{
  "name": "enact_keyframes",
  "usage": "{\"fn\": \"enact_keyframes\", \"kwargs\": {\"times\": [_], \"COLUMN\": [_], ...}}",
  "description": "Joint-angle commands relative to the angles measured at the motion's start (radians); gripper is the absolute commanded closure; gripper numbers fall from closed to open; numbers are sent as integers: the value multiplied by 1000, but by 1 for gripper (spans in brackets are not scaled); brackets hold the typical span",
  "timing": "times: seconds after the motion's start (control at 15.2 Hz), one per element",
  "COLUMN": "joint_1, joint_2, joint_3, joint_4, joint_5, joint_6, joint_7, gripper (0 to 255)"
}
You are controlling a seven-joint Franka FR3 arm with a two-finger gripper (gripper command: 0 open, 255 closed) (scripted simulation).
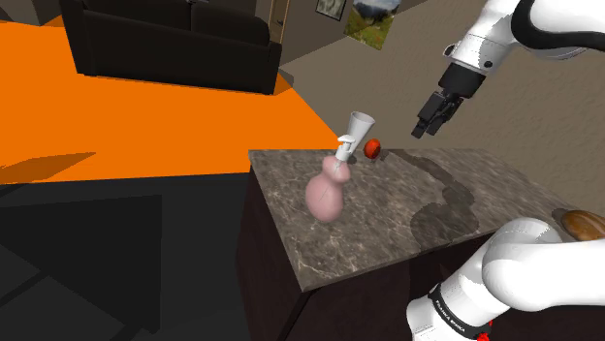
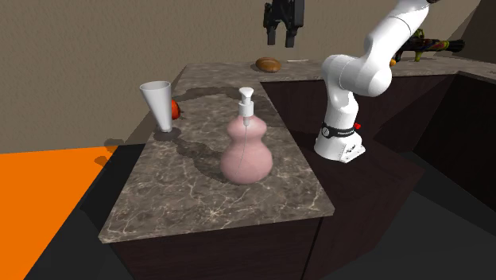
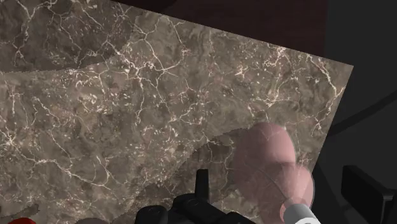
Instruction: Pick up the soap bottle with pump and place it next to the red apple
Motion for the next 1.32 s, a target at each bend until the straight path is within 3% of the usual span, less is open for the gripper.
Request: {"fn": "enact_keyframes", "kwargs": {"times": [0.0, 0.59, 1.06, 1.25], "joint_1": [0, -6, -39, -56], "joint_2": [0, -122, 4, 51], "joint_3": [0, 217, 464, 491], "joint_4": [0, -368, -518, -531], "joint_5": [0, 76, 116, 113], "joint_6": [0, 451, 871, 939], "joint_7": [0, 272, 536, 557], "gripper": [0, 0, 0, 0]}}
